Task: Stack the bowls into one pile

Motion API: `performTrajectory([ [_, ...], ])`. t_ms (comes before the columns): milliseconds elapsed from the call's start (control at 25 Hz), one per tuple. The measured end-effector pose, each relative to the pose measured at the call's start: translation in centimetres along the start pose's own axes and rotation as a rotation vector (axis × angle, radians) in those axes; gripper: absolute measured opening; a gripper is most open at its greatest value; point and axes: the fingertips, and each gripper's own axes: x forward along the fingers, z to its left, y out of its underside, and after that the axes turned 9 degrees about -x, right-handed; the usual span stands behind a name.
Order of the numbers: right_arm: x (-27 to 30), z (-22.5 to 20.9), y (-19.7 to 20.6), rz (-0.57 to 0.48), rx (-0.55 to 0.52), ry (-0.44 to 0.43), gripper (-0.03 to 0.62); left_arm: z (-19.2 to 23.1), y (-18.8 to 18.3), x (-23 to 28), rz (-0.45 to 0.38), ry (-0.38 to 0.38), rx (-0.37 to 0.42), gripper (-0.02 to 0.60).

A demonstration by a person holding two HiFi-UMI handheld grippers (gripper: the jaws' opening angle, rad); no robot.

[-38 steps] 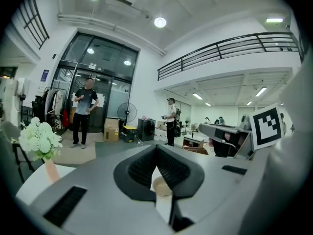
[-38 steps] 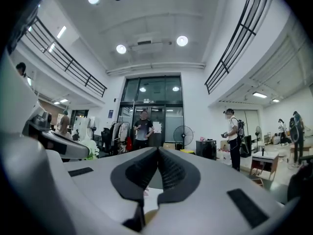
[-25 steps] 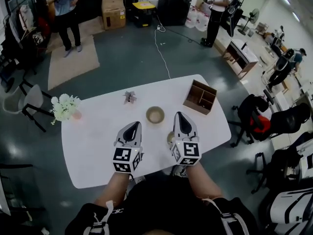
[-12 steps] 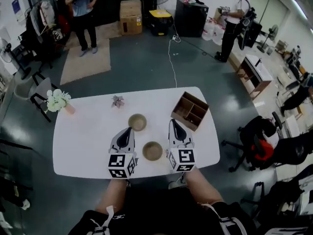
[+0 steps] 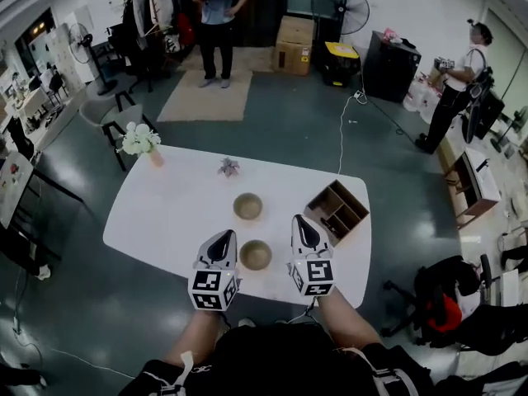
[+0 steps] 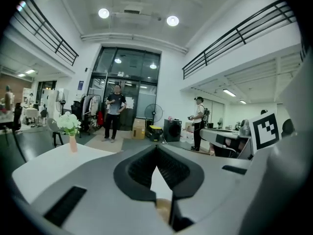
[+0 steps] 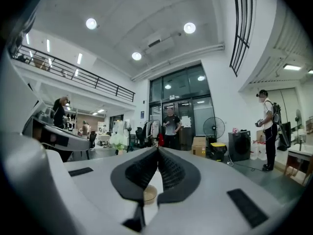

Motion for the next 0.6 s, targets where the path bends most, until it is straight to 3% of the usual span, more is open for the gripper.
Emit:
performTrajectory([
  [120,0.3,1.8,0.3,-0.006,-0.020,-0.094,0.017,0.5,0.0,-1.5,-0.015,-0.038,0.002,0.011],
  [240,1.3,5.1,1.5,0.042,-0.067,-0.301,0.184,1.2,0.2,-2.7,-0.026,-0.072,-0.002,0.011],
  [400,0.7,10.3,4.7,0.168,-0.127,-0.556,0.219,2.4,1.1,-4.8,-0.021,-0.126,-0.016,0.011],
  [600,-1.1,15.7,9.7,0.324,-0.241,-0.773,0.266,3.6,1.6,-7.1,-0.028,-0.177,-0.028,0.011],
])
